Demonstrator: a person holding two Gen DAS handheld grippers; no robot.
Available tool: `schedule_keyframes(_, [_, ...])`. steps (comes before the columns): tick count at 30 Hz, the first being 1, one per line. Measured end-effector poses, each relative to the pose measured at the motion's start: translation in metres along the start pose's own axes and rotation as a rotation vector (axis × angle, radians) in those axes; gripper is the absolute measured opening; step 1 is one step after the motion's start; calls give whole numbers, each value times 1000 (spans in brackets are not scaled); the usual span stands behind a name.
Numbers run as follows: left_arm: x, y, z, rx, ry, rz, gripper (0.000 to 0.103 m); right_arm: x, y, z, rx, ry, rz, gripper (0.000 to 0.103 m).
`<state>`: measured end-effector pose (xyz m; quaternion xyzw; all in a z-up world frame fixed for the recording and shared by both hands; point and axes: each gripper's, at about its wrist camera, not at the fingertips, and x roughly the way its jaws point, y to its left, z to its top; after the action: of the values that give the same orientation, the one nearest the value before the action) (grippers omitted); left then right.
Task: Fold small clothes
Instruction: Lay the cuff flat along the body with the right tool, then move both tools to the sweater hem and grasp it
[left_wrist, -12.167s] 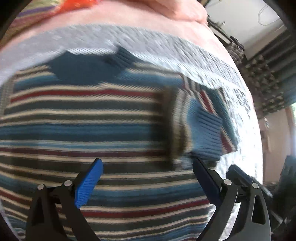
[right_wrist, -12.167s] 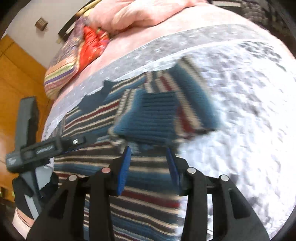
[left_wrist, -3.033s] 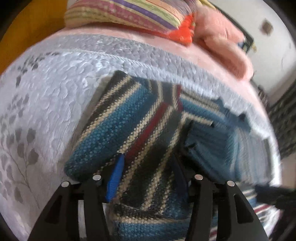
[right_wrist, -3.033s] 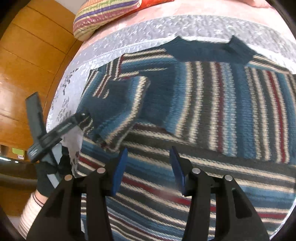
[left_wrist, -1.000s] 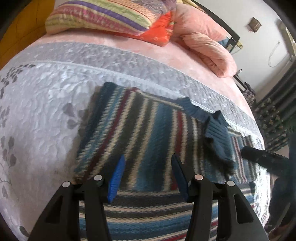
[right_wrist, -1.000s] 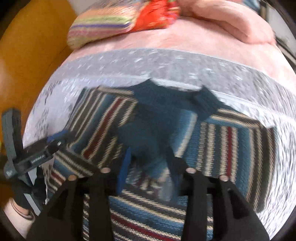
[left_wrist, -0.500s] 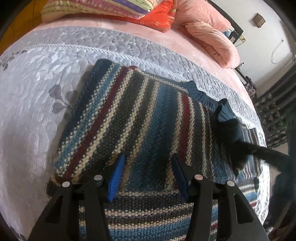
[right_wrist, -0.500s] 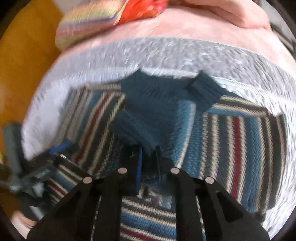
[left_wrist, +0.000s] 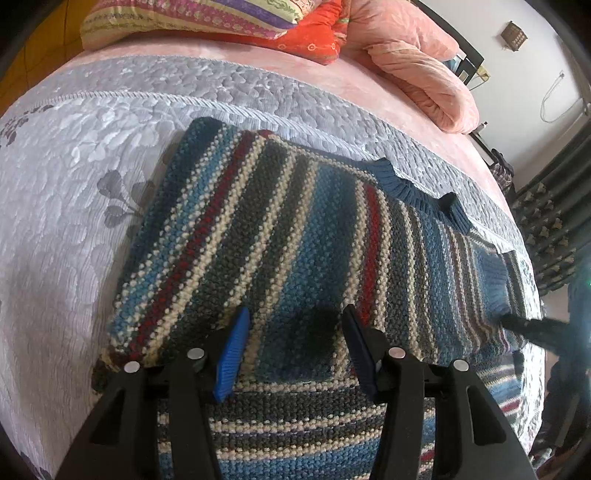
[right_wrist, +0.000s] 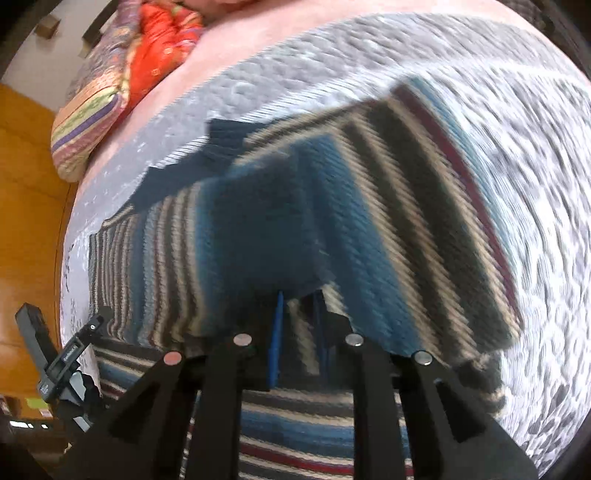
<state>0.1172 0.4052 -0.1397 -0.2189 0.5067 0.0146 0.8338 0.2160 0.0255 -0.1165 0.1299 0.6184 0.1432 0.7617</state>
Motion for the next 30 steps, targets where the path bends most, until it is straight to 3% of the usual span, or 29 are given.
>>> schedule_keyframes(6, [-5,-8,2,10,8,43,53,-29,-13,-6,37,-73,30,17])
schedule_keyframes(10, [-23,-32,5,45,-48,18,53,-43,25,5,-49,-111,85,17])
schedule_keyframes(14, [-18,-68,11,101,-33,-22,53,-23,76,10,-169,-68,51,21])
schedule_keyframes(17, [0,-78,12,124,10,19,53,1,92,11,-197,-23,-7,21])
schedule_keyframes(21, [18,-68,8,93,41,34,53,28,84,4,-216,31,-80,21])
schedule_keyframes(30, [29,-67,0,153,30,84,55,50,77,4,-211,31,-60,19])
